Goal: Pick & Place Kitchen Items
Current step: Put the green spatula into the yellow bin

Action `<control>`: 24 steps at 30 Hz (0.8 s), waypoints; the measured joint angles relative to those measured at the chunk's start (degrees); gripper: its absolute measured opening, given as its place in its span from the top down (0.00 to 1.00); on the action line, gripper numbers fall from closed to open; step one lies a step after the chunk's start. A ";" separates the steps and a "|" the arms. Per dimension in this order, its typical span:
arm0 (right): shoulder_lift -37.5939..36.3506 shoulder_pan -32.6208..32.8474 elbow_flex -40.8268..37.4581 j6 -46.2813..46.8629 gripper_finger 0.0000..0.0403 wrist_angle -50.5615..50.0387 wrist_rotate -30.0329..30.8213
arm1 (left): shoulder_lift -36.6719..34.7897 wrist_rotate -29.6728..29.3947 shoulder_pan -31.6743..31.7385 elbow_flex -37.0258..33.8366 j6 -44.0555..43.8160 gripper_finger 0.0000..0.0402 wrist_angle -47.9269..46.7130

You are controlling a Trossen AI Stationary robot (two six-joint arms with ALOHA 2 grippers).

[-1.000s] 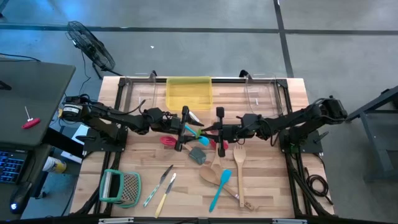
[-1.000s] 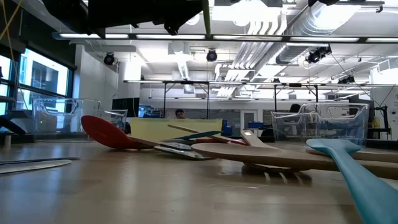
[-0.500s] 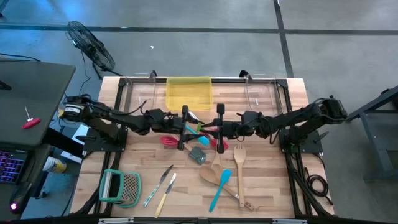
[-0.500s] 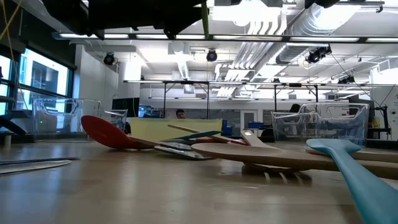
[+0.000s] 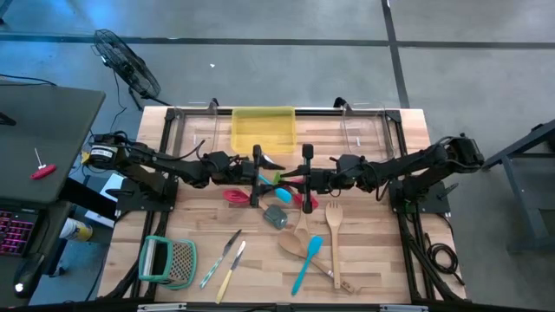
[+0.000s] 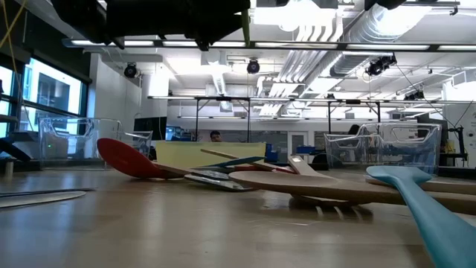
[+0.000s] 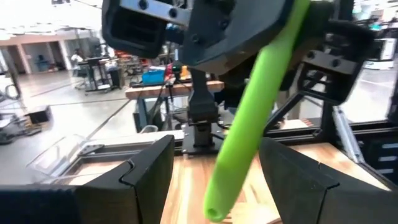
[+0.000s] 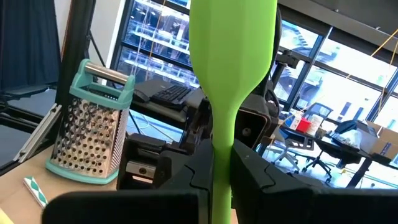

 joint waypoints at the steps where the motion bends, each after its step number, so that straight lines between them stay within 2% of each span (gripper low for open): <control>1: 0.00 0.00 0.00 0.00 0.95 -0.02 0.00 | -0.01 -0.14 0.00 0.00 -0.02 0.42 0.06; 7: 0.00 0.00 0.00 0.00 0.95 -0.03 0.00 | 0.00 -0.33 0.00 0.00 -0.05 0.46 1.07; 24: -0.02 -0.02 0.00 0.00 0.95 -0.22 0.28 | 0.00 -0.30 -0.02 0.00 0.13 0.78 1.09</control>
